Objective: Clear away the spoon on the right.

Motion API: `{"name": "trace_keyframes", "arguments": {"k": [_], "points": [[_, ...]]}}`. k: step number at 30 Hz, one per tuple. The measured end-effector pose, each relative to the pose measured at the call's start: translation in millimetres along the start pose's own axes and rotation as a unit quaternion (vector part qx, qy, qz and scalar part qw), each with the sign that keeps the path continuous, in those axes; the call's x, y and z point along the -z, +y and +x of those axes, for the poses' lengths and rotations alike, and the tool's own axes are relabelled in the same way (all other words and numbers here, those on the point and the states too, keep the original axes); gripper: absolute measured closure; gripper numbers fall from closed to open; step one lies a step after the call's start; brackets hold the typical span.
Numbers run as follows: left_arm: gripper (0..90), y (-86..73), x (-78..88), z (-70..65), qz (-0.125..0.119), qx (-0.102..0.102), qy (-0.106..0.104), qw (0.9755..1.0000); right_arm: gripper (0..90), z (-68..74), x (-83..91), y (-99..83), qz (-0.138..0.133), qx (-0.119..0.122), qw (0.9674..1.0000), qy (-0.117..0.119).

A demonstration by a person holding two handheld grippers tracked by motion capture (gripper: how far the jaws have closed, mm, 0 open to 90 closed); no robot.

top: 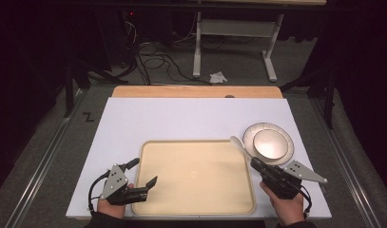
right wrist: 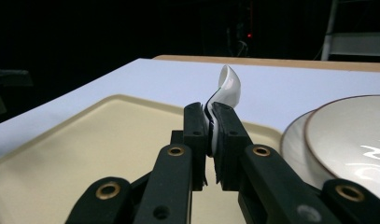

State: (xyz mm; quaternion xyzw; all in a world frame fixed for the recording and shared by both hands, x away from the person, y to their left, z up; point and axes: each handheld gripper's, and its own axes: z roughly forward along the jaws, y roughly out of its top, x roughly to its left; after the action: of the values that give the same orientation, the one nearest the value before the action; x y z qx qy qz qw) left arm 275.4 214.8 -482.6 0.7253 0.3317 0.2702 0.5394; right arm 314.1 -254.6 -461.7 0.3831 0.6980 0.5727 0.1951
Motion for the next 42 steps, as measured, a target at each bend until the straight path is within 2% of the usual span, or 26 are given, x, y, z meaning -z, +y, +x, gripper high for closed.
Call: {"name": "trace_keyframes", "arguments": {"k": [12,22,28,42], "points": [[15.9,0.4,0.3,0.8,0.001,0.002,-0.004,1.0,86.9,19.7,-24.1,-7.1,0.028,0.015,0.999,0.032],[15.9,0.6,0.8,0.9,0.002,-0.001,-0.004,1.0,86.8,39.1,-41.1,-17.4,0.071,0.034,0.995,0.062],[15.9,0.7,1.3,0.6,0.003,-0.004,-0.004,1.0,86.8,41.3,-45.6,-23.9,0.092,0.041,0.9926,0.068],[15.9,0.6,1.6,0.9,0.003,-0.004,-0.004,1.0,86.6,34.0,-45.8,-32.5,0.12,0.033,0.99,0.067]]}}
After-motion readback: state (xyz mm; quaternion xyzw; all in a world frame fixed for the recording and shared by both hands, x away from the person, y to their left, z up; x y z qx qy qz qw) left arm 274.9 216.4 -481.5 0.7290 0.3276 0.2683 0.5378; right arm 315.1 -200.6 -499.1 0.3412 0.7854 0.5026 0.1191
